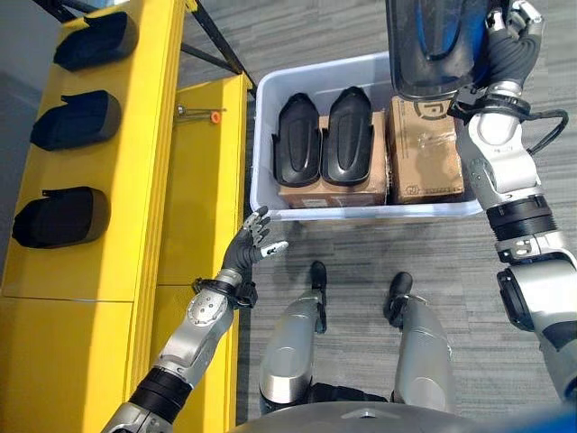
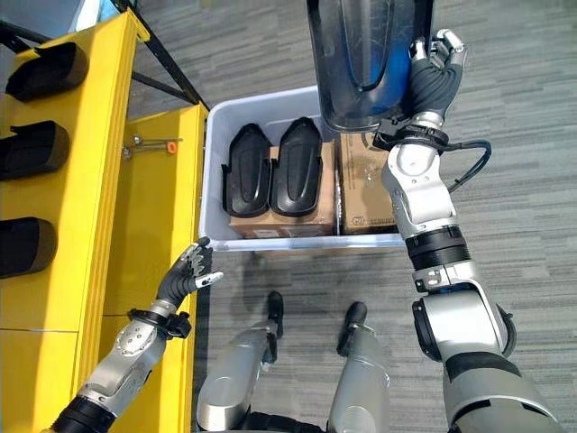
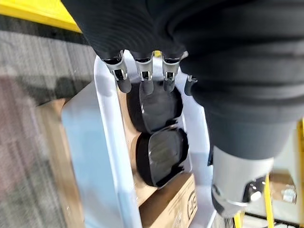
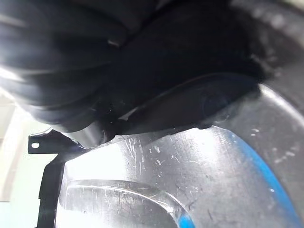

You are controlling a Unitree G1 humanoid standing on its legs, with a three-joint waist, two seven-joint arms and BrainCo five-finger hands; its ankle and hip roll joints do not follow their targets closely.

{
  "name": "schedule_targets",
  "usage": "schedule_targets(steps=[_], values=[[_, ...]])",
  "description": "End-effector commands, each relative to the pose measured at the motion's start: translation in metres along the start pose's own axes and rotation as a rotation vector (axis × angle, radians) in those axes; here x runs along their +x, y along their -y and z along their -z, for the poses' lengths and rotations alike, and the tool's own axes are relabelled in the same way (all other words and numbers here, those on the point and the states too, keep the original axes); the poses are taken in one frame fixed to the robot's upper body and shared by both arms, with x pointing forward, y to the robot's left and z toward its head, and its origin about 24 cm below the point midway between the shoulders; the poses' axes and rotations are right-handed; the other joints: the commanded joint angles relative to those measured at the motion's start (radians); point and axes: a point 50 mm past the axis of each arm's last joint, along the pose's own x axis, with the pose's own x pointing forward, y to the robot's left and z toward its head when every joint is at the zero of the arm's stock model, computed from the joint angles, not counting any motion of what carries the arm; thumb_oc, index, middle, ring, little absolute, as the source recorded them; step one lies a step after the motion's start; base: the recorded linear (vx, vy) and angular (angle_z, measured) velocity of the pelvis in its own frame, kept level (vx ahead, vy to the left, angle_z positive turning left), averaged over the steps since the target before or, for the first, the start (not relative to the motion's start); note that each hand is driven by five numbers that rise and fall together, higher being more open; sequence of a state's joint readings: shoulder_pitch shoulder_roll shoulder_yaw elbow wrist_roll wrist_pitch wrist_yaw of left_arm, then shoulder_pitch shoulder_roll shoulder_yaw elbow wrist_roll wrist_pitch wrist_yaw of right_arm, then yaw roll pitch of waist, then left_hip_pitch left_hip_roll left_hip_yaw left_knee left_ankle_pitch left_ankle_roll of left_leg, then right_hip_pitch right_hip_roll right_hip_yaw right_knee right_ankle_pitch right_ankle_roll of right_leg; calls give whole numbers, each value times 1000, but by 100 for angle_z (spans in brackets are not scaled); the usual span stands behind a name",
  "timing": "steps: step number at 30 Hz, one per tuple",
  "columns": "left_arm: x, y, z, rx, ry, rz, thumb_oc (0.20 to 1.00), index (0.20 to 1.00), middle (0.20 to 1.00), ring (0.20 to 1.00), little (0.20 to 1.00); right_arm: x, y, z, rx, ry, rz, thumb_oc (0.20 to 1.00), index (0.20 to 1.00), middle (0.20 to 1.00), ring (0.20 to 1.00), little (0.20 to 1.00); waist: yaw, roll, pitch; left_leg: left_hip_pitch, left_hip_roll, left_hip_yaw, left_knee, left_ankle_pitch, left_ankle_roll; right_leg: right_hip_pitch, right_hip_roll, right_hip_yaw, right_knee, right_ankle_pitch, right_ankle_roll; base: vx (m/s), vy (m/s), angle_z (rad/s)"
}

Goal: Move parts from the plastic box to the shelf.

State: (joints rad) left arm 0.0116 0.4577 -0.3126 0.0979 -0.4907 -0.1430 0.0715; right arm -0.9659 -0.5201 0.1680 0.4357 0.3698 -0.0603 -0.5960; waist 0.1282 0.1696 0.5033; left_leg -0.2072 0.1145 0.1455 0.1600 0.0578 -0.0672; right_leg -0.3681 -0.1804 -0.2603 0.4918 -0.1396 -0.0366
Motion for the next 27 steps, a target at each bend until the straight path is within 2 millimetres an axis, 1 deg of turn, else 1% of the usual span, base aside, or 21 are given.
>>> schedule_targets(steps=[1,2,3,4,7,8,9,10,12,13,14,15,16,17,18,19,20,24,25,26,27], values=[[-6,-4,-7,23,50,-8,1000,1000,1000,1000,1000,1,-9,-22,99,44,-132,200,200,200,200,200,28,-50,-23,-38,8,-35,56,-16,-1,71,-3,-30,14,-40,34,26,-208,13],[-8,-9,-4,20,34,-35,1000,1000,1000,1000,1000,-8,-21,-10,106,-20,-203,200,200,200,200,200,40,-60,-33,-24,26,-42,47,2,-9,91,0,-48,24,-49,25,49,-189,16],[-10,-12,-1,8,22,-54,1000,1000,1000,1000,1000,-12,-27,-3,104,-58,-245,200,200,200,200,200,46,-62,-39,-15,38,-44,28,18,-15,104,2,-58,23,-52,23,62,-168,17],[-12,-15,2,-7,12,-75,1000,1000,1000,1000,1000,-18,-33,3,107,-87,-284,200,200,200,200,200,53,-63,-43,-9,52,-50,5,52,-26,120,9,-67,16,-53,20,45,-97,6],[-16,-17,8,-30,-2,-85,1000,1000,1000,1000,1000,-29,-44,14,111,-133,-344,200,200,200,200,200,66,-62,-46,-7,77,-41,-45,107,-45,155,16,-94,-9,-50,21,9,-113,17],[-16,-15,10,-17,-6,-56,1000,1000,1000,1000,1000,-37,-47,20,121,-156,-358,200,200,200,200,200,54,-70,-44,2,103,28,-38,120,-68,188,-1,-127,-28,-67,28,-36,-164,50],[-15,-14,11,-13,-8,-46,1000,1000,1000,1000,1000,-39,-48,21,121,-161,-367,200,200,200,200,200,48,-70,-45,3,114,57,-31,125,-72,195,-6,-143,-35,-64,27,-156,-173,67],[-14,-13,12,-10,-11,-25,1000,1000,1000,1000,1000,-48,-50,26,117,-171,-397,200,200,200,200,200,28,-75,-51,17,134,135,8,98,-64,194,-26,-185,-42,-57,21,-225,-66,83],[-13,-10,13,-21,-5,-19,1000,1000,1000,1000,1000,-58,-55,32,134,-208,-434,200,200,200,200,200,10,-93,-55,38,137,189,101,34,-44,175,-56,-205,-35,-48,18,-323,12,136],[-12,-6,13,-25,3,-21,1000,1000,1000,1000,1000,-68,-60,36,150,-227,-462,200,200,200,200,200,-4,-110,-53,57,148,209,196,19,-44,176,-64,-217,-59,-34,8,-305,54,111],[-12,-6,14,-27,4,-22,1000,1000,1000,1000,1000,-70,-62,37,154,-236,-470,200,200,200,200,200,-9,-112,-53,62,152,212,217,13,-44,178,-64,-222,-66,-30,7,-353,105,95],[-11,0,15,-26,7,-6,1000,1000,1000,1000,1000,-80,-66,43,173,-267,-485,200,200,200,200,200,-25,-123,-65,108,158,234,282,-5,-39,178,-71,-238,-103,-4,4,-330,190,84],[-10,4,15,-22,12,18,1000,1000,1000,1000,1000,-84,-66,46,172,-270,-491,200,200,200,200,200,-32,-117,-80,149,135,243,249,-33,-29,169,-77,-252,-119,14,15,-388,342,90],[-8,9,16,-27,9,38,1000,1000,1000,1000,1000,-88,-68,48,179,-283,-499,200,200,200,200,200,-35,-107,-96,186,99,257,157,-62,-12,161,-88,-269,-130,35,35,-234,306,59],[-8,11,17,-22,5,45,1000,1000,1000,1000,1000,-90,-68,49,184,-292,-497,200,200,200,200,200,-36,-105,-101,194,90,264,124,-73,-5,158,-94,-275,-134,45,42,-173,342,127],[-7,13,17,-21,-3,53,1000,1000,1000,1000,1000,-94,-70,51,194,-310,-501,200,200,200,200,200,-39,-103,-110,211,70,277,71,-99,10,156,-104,-287,-144,67,56,-284,504,131],[-5,21,15,-19,-21,81,1000,1000,1000,1000,1000,-104,-76,57,214,-371,-501,200,200,200,200,200,-24,-113,-126,232,-1,256,-1,-176,53,166,-125,-302,-215,156,113,-315,518,128],[-6,26,14,12,-36,119,1000,1000,1000,1000,1000,-109,-80,61,215,-400,-508,200,200,200,200,200,0,-125,-129,234,-50,218,-25,-192,74,176,-144,-303,-297,253,172,-156,233,77],[-6,27,15,11,-46,122,1000,1000,1000,1000,1000,-111,-82,62,215,-405,-510,200,200,200,200,200,1,-127,-129,233,-63,200,-31,-194,82,176,-145,-285,-319,275,186,-57,133,37],[-7,27,17,18,-58,129,1000,1000,1000,1000,1000,-113,-83,63,218,-409,-507,200,200,200,200,200,0,-130,-132,230,-79,173,-37,-197,90,175,-140,-246,-341,293,198,-28,90,51],[-7,27,19,26,-72,150,1000,1000,1000,1000,1000,-117,-83,64,221,-415,-501,200,200,200,200,200,-5,-132,-137,224,-94,140,-41,-199,97,173,-128,-190,-359,303,205,-13,54,67]])
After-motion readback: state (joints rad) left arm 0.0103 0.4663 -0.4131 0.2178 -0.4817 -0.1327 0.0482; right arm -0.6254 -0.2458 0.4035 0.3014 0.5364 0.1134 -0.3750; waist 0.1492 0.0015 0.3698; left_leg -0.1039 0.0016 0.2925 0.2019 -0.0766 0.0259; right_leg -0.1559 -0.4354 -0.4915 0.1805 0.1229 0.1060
